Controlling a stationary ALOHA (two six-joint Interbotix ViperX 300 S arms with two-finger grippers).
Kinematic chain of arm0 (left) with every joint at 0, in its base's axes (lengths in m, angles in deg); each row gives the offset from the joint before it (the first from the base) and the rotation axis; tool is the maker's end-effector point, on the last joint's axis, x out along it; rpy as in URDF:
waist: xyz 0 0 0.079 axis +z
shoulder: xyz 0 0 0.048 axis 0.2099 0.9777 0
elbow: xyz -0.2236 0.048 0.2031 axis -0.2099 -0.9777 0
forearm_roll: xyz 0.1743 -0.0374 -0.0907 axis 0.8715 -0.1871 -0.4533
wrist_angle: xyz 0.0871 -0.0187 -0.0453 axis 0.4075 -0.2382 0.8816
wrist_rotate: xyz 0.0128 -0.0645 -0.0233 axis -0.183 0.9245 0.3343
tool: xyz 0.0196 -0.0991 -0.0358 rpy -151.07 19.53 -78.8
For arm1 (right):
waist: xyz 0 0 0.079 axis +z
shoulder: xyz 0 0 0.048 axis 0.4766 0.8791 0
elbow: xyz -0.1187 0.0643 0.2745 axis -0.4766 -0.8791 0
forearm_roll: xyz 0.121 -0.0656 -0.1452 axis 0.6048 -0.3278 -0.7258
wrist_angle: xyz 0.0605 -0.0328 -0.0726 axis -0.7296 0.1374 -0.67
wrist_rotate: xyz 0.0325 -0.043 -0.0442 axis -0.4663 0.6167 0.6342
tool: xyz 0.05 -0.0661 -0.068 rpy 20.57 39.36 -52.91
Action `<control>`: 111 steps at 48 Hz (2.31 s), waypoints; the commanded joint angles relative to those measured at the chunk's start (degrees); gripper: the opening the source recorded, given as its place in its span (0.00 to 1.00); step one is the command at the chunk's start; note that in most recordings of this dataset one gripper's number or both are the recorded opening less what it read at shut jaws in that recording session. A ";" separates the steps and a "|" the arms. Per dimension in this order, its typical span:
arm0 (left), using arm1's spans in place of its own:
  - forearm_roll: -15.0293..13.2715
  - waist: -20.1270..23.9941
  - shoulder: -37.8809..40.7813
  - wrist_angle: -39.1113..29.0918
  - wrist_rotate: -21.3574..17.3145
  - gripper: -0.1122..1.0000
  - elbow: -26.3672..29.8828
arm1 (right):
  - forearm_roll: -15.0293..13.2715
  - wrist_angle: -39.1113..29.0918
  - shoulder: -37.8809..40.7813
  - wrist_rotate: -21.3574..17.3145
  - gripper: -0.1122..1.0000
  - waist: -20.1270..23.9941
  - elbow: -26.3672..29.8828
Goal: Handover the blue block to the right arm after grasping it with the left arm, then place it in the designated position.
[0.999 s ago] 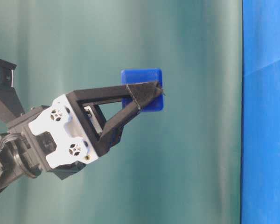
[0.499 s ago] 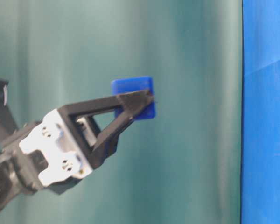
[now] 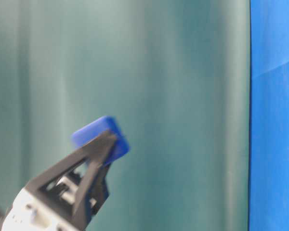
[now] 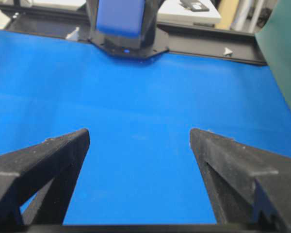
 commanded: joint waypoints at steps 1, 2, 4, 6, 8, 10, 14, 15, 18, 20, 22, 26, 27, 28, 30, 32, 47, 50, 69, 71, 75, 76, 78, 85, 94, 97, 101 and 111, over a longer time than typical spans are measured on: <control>0.09 -0.79 -4.75 6.50 -0.44 0.54 -3.25 | 0.00 0.44 0.53 0.00 0.98 -0.18 1.76; 0.09 -0.88 -5.45 7.65 -0.44 0.54 -4.13 | 0.00 0.44 0.62 0.00 0.98 -0.18 1.85; 0.00 -1.23 -7.12 9.76 -0.53 0.54 -5.71 | 0.00 0.44 0.79 0.00 0.98 -0.18 1.93; 0.09 -1.49 -8.44 11.69 -0.53 0.54 -7.29 | 0.00 0.35 0.88 0.00 0.98 -0.18 2.02; 0.09 -1.76 -9.76 13.62 -0.53 0.54 -8.61 | 0.00 0.44 0.88 0.00 0.98 -0.18 2.11; -0.09 -1.93 -10.81 15.29 -0.44 0.54 -9.93 | 0.00 0.53 1.05 0.00 0.98 -0.18 2.20; -0.09 -2.29 -12.13 18.90 0.18 0.54 -12.04 | -0.09 0.62 1.14 0.00 0.98 -0.18 2.29; -0.18 -2.37 -12.30 19.51 0.26 0.54 -12.57 | 0.00 0.53 1.14 0.00 0.98 -0.18 2.29; -0.26 -2.64 -12.48 20.65 0.44 0.54 -13.36 | -0.09 0.62 1.32 0.00 0.98 -0.09 2.37; -0.35 -2.81 -12.39 21.09 0.44 0.54 -13.54 | -0.09 0.62 1.41 0.00 0.98 -0.18 2.37; -0.35 -2.81 -12.30 21.18 0.44 0.54 -13.54 | -0.09 0.62 1.49 0.00 0.98 -0.09 2.46; -0.35 -2.81 -12.13 21.18 0.53 0.54 -13.36 | 0.00 0.62 1.58 0.00 0.98 -0.18 2.46; -0.35 -2.81 -12.04 21.18 0.53 0.54 -13.36 | 0.00 0.62 1.58 0.00 0.98 -0.18 2.46; -0.35 -2.81 -12.04 21.18 0.53 0.54 -13.36 | 0.00 0.62 1.58 0.00 0.98 -0.18 2.46; -0.35 -2.81 -11.95 21.18 0.53 0.54 -13.27 | 0.00 0.62 1.58 0.00 0.98 -0.18 2.46; -0.44 -2.81 -11.95 21.18 0.53 0.54 -13.27 | 0.00 0.62 1.58 0.00 0.98 -0.18 2.46; -0.53 -2.81 -11.95 21.45 0.62 0.54 -13.27 | -4.31 1.14 1.67 2.37 0.98 -0.18 2.90; -0.53 -2.81 -11.95 21.53 0.62 0.54 -13.27 | -6.50 1.23 1.67 3.52 0.98 -0.18 2.99; -0.70 -2.81 -11.95 21.88 0.70 0.54 -13.27 | -22.06 1.49 1.67 18.37 0.97 -0.09 4.31; -0.70 -2.81 -11.87 21.97 0.88 0.54 -13.27 | -23.55 1.41 1.67 20.39 0.97 -0.09 4.48; -0.70 -2.81 -11.95 22.24 1.58 0.54 -13.27 | -26.81 1.41 1.67 24.52 0.97 -0.18 4.75; -0.70 -2.81 -11.95 22.32 1.67 0.54 -13.27 | -27.51 1.41 1.67 25.66 0.97 -0.18 4.83; -0.70 -2.81 -11.95 22.24 1.76 0.54 -13.27 | -29.09 1.41 1.76 27.95 0.97 -0.09 4.92; -0.62 -2.81 -11.95 22.24 1.93 0.54 -13.27 | -33.66 1.41 1.67 34.98 0.97 -0.18 5.01; -0.70 -2.81 -11.95 22.32 1.93 0.54 -13.27 | -35.77 1.93 1.67 40.08 0.96 -0.18 5.10; -0.70 -2.81 -11.95 22.24 1.93 0.54 -13.27 | -36.30 2.29 1.76 41.13 0.96 -0.18 5.10; -0.70 -2.81 -11.95 22.32 1.93 0.54 -13.27 | -36.83 2.81 1.67 42.10 0.96 -0.09 5.01; -0.70 -2.81 -11.95 22.32 1.93 0.54 -13.27 | -36.91 3.08 1.76 42.36 0.96 -0.18 5.01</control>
